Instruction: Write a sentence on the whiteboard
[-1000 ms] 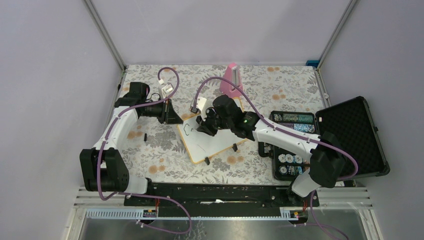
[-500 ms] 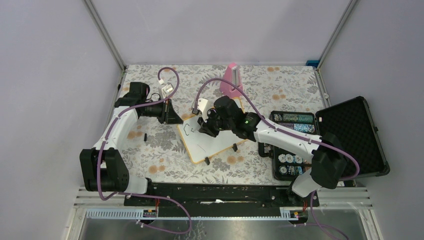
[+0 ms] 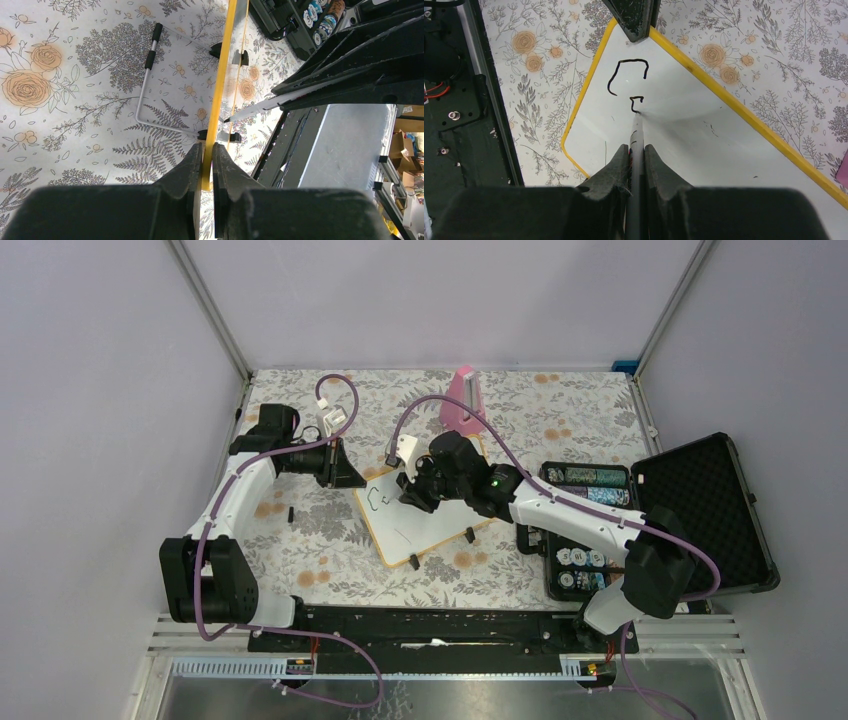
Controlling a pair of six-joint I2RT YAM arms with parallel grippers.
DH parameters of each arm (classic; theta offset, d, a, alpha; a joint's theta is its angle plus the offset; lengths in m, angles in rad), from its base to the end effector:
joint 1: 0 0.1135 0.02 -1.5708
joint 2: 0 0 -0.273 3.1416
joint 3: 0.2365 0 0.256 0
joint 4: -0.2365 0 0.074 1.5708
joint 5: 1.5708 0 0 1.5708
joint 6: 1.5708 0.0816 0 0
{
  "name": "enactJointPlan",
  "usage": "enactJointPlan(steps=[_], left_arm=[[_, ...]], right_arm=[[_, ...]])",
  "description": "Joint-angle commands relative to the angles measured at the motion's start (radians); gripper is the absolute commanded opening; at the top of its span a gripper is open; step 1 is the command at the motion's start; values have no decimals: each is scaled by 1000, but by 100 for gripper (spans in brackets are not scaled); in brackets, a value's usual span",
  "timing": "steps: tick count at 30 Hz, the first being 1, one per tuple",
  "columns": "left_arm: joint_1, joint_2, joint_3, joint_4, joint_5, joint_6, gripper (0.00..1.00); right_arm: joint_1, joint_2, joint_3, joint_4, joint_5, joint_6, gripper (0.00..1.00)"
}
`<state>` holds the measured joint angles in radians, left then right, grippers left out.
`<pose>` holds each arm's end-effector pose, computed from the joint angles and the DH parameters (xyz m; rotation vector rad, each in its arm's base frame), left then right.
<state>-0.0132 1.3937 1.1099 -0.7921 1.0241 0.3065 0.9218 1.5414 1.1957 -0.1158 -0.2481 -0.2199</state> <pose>0.2820 -0.0734 0.2677 0.6782 2.1853 -1.1760 0.2279 0.3336 0.2903 -1.2600 1.6645 0.6870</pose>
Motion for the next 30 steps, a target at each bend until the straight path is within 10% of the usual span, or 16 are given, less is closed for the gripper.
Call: enactJointPlan(steps=[1,30], left_arm=[[4,-19,2,13,-12,8,0],[4,-19,0,13,-9,11,0]], right_arm=[[-17,-22,37,33,27,9,0],[-5,-3,65,43,3,25,0]])
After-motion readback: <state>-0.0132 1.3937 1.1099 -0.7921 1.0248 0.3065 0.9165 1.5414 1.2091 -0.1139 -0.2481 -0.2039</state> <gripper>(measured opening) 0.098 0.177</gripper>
